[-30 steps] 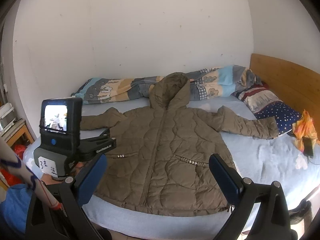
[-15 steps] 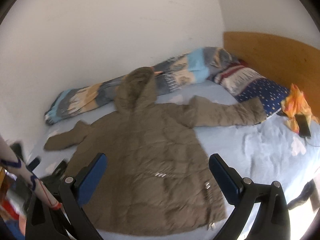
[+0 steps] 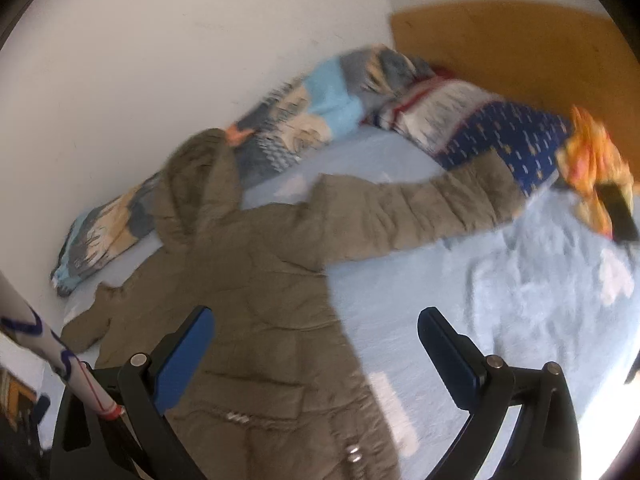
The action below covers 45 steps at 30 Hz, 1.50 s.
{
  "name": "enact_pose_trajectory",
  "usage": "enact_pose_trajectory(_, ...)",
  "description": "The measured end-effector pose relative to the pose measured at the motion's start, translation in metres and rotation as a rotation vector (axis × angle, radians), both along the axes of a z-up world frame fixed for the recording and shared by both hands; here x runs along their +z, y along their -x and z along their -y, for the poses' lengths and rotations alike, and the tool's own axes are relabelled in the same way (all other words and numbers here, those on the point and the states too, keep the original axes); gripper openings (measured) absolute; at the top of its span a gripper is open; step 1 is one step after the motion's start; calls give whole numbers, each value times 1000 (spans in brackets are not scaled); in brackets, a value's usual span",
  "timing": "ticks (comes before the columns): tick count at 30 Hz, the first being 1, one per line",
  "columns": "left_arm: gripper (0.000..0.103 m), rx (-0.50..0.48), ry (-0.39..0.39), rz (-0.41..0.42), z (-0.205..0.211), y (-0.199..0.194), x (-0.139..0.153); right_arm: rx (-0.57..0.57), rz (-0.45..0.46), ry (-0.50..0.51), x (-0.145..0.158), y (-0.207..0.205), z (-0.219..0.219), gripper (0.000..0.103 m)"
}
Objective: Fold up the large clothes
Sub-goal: 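Close the right gripper on the jacket sleeve cuff, then lift the sleeve with the right gripper and fold it across the jacket chest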
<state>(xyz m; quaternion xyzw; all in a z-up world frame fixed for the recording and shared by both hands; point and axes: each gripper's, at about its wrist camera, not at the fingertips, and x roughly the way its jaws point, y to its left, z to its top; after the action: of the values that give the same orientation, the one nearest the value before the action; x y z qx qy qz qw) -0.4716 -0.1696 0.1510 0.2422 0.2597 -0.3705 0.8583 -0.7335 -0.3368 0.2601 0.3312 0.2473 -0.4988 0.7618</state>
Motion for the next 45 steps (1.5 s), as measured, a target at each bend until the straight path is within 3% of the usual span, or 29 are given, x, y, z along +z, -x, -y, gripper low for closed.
enact_pose_trajectory(4,103,-26,-16,-17,9,2,-5,-50,15,-55,-20,16,27,103)
enact_pose_trajectory(6,103,-34,-35,-30,14,3,-10,-79,67,-102,-32,29,45,103)
enact_pose_trajectory(9,103,-43,-53,-42,20,1,-16,-175,196,-177,-47,64,73,103)
enact_pose_trajectory(15,103,-32,-61,-68,39,-17,-21,-384,422,-232,-67,146,122,102)
enact_pose_trajectory(19,103,-24,-74,-80,59,-30,-26,-417,537,-256,-83,169,153,92)
enact_pose_trajectory(23,103,-35,-101,-84,69,-34,-37,-427,536,-241,-88,175,182,80)
enact_pose_trajectory(30,103,-42,-129,-107,73,-42,-50,-485,456,-220,-115,196,229,75)
enact_pose_trajectory(36,103,-33,-153,-99,73,-47,-59,-467,397,-193,-127,199,259,68)
enact_pose_trajectory(39,103,-13,-155,-90,74,-50,-61,-461,379,-192,-136,200,270,52)
enact_pose_trajectory(41,103,0,-153,-93,74,-53,-61,-454,346,-187,-139,200,271,28)
enact_pose_trajectory(45,103,16,-133,-97,72,-54,-56,-457,321,-136,-118,193,268,18)
